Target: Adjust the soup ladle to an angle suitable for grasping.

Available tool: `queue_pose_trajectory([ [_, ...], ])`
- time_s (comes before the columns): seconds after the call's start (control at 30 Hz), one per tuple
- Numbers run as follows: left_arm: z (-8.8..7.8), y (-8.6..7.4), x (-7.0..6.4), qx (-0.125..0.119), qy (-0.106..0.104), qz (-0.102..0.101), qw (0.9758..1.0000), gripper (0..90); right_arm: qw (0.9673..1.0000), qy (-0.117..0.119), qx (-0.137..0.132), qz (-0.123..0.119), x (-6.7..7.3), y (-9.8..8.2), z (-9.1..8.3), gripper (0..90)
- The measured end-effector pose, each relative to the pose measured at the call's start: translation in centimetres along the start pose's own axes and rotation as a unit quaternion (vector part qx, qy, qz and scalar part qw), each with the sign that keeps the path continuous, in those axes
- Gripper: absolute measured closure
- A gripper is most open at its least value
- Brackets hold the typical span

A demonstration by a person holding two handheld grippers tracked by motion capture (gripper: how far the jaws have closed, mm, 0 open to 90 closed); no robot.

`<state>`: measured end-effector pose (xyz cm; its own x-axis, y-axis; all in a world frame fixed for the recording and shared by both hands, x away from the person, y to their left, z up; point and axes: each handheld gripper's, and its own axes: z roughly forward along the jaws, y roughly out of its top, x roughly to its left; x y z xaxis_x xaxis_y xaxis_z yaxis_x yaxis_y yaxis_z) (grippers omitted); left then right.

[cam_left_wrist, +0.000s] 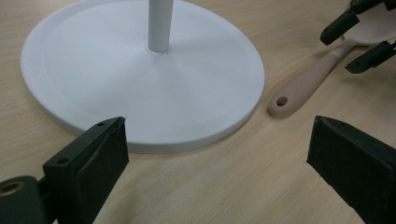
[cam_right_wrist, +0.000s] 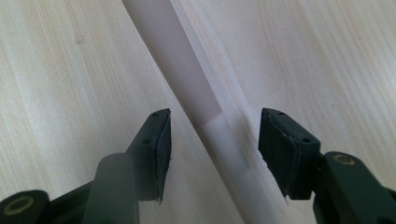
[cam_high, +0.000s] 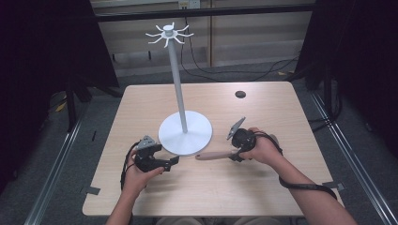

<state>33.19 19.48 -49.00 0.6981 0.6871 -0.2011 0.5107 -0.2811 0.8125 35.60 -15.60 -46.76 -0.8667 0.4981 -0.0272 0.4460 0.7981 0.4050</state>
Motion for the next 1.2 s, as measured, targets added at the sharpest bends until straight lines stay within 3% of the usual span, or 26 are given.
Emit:
queue_pose_trajectory([
  [0.23, -0.1, 0.1, 0.1, 0.0, 0.002, 0.001, 1.0, 5.0, 0.9997, 0.01, 0.012, -0.017, 0.1, 0.0, 0.9, 51.5],
  [0.37, -0.2, 0.0, 0.2, 0.0, 0.002, -0.001, 1.0, 5.0, 0.9994, 0.023, 0.003, -0.027, 0.1, 0.1, 1.0, 61.6],
  [0.4, -0.2, 0.1, 0.2, 0.001, 0.005, 0.0, 1.0, 5.0, 0.999, 0.017, 0.005, -0.042, 0.0, 0.1, 0.9, 68.1],
  [0.53, -0.2, 0.1, 0.2, -0.002, 0.004, 0.0, 1.0, 5.0, 0.9964, 0.015, 0.009, -0.083, 0.1, 0.1, 0.8, 71.6],
  [0.6, -0.3, 0.1, 0.2, -0.003, 0.005, 0.0, 1.0, 5.0, 0.9933, 0.009, 0.014, -0.114, 0.3, 0.1, 0.6, 73.2],
  [0.7, -0.3, 0.1, 0.2, -0.003, 0.004, -0.002, 1.0, 5.0, 0.9925, 0.011, 0.009, -0.122, 0.3, -0.2, 0.3, 76.9],
  [0.77, -0.3, 0.1, 0.3, -0.003, 0.005, -0.001, 1.0, 5.0, 0.9942, 0.013, -0.001, -0.106, 0.2, -0.5, -0.3, 78.4],
  [0.8, -0.3, 0.1, 0.3, -0.003, 0.005, -0.001, 1.0, 5.0, 0.9943, 0.023, -0.013, -0.103, -0.1, -0.7, -0.6, 78.5],
  [0.93, -0.2, 0.1, 0.2, -0.002, 0.006, 0.0, 1.0, 5.0, 0.9947, 0.021, -0.044, -0.091, -0.4, -1.3, -1.8, 78.5],
  [0.97, -0.2, 0.1, 0.1, -0.001, 0.003, 0.0, 1.0, 5.0, 0.9948, 0.022, -0.06, -0.079, -0.5, -1.6, -2.6, 78.5],
  [1.07, -0.2, 0.2, -0.1, -0.002, 0.0, 0.0, 1.0, 5.0, 0.9942, 0.021, -0.088, -0.058, -0.8, -1.9, -3.6, 78.5],
  [1.2, -0.2, 0.3, -0.1, -0.005, -0.002, -0.004, 1.0, 5.0, 0.9908, 0.008, -0.131, -0.032, -1.0, -2.5, -4.8, 78.5],
])
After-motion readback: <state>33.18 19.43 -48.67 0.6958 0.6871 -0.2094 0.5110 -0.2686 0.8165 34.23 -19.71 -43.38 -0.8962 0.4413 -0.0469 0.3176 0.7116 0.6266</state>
